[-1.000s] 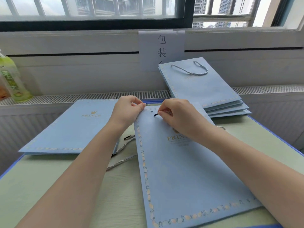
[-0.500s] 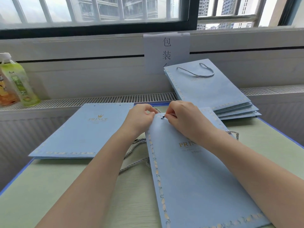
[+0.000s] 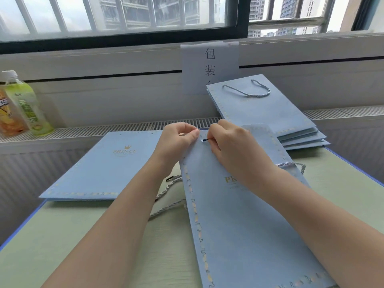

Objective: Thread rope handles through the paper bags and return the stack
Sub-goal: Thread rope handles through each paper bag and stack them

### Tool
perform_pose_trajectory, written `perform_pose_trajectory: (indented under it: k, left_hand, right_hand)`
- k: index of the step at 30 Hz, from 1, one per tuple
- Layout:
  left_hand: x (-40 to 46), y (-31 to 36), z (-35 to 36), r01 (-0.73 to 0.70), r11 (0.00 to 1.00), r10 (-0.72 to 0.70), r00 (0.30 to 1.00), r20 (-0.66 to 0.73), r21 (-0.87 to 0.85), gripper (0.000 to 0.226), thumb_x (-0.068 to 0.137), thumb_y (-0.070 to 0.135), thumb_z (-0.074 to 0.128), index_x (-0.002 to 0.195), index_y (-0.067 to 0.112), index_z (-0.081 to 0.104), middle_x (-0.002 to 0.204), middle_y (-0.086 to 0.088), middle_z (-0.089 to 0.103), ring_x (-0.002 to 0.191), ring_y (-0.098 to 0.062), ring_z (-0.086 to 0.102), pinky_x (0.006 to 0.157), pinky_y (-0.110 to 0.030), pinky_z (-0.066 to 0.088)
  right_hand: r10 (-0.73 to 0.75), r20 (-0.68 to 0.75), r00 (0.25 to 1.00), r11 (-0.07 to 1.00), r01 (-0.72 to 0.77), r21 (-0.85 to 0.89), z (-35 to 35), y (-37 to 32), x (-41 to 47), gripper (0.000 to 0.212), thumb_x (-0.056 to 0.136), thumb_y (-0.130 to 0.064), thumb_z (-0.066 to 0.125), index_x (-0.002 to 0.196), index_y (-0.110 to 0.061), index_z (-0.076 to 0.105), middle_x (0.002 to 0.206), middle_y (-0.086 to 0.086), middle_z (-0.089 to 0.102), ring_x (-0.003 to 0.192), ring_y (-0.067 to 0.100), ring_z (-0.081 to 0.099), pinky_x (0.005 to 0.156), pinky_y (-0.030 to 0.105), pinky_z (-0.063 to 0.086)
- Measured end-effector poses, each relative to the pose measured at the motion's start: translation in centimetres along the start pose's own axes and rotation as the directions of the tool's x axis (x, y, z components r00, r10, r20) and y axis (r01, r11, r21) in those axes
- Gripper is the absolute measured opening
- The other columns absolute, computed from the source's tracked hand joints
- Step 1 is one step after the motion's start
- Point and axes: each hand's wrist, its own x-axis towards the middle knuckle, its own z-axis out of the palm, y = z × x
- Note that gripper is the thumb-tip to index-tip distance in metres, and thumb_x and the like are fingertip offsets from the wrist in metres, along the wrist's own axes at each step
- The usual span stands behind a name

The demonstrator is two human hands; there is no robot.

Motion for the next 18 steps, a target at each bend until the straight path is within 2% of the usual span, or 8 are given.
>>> perform_pose_trajectory:
  k: [3, 6, 9, 12, 15, 18]
  left_hand:
    - [0.0, 0.2, 0.1, -0.071, 0.997, 0.073, 0.996, -0.042, 0.034, 0.016, 0.090, 0.014, 0.061, 0.075, 0.018, 0.064, 0.075, -0.001, 0.063, 0.068, -0.012, 0.055, 0.067, -0.026, 0.045]
    - [0.0, 0.4, 0.1, -0.141, 0.987, 0.146, 0.987, -0.069, 0.071, 0.011, 0.090, 0.012, 0.062, 0.079, 0.015, 0.065, 0.069, 0.005, 0.060, 0.060, -0.002, 0.052, 0.060, -0.014, 0.042]
    - [0.1, 0.2, 0.1, -0.187, 0.972, 0.200, 0.976, -0.086, 0.140, 0.010, 0.090, 0.013, 0.060, 0.081, 0.014, 0.063, 0.067, 0.010, 0.057, 0.058, 0.003, 0.050, 0.056, -0.010, 0.038]
    - [0.3, -0.1, 0.2, -0.189, 0.963, 0.205, 0.976, -0.072, 0.190, 0.013, 0.092, 0.013, 0.058, 0.078, 0.016, 0.059, 0.067, 0.010, 0.055, 0.061, -0.002, 0.048, 0.057, -0.014, 0.036]
    - [0.4, -0.6, 0.3, -0.171, 0.955, 0.189, 0.980, -0.054, 0.244, 0.012, 0.091, 0.013, 0.057, 0.079, 0.014, 0.059, 0.068, 0.010, 0.055, 0.065, -0.006, 0.048, 0.062, -0.024, 0.038]
    - [0.5, -0.7, 0.4, -0.152, 0.952, 0.174, 0.983, -0.061, 0.265, 0.012, 0.090, 0.013, 0.057, 0.078, 0.013, 0.060, 0.067, 0.010, 0.055, 0.064, -0.005, 0.048, 0.063, -0.026, 0.037]
  right_hand:
    - [-0.051, -0.079, 0.996, 0.998, 0.048, -0.044, -0.3, -0.6, -0.1, 0.026, 0.065, 0.009, 0.071, 0.066, -0.007, 0.050, 0.062, 0.006, 0.051, 0.052, 0.016, 0.026, 0.050, 0.020, 0.027]
    - [-0.052, -0.117, 0.992, 0.997, 0.045, -0.066, -0.3, -0.8, -0.1, 0.030, 0.060, 0.009, 0.076, 0.066, -0.008, 0.051, 0.061, 0.005, 0.051, 0.053, 0.014, 0.025, 0.051, 0.017, 0.025]
    - [-0.012, -0.096, 0.995, 0.999, 0.015, 0.031, -0.4, -0.7, -0.2, 0.021, 0.068, 0.007, 0.072, 0.072, -0.005, 0.055, 0.068, 0.007, 0.055, 0.051, 0.018, 0.037, 0.051, 0.020, 0.031]
    - [0.063, -0.042, 0.997, 0.975, -0.052, 0.215, -0.7, -0.7, -0.1, 0.002, 0.086, -0.003, 0.058, 0.086, -0.005, 0.060, 0.082, 0.008, 0.060, 0.067, 0.028, 0.056, 0.058, 0.036, 0.047]
    - [0.122, -0.044, 0.992, 0.955, -0.105, 0.278, -0.5, -0.5, -0.1, 0.010, 0.088, -0.002, 0.054, 0.092, -0.004, 0.063, 0.085, 0.009, 0.062, 0.073, 0.027, 0.057, 0.065, 0.040, 0.048]
    - [0.102, -0.068, 0.992, 0.966, -0.082, 0.247, -0.1, 0.0, -0.2, 0.013, 0.087, 0.000, 0.054, 0.090, -0.003, 0.066, 0.085, 0.011, 0.060, 0.069, 0.030, 0.057, 0.061, 0.040, 0.049]
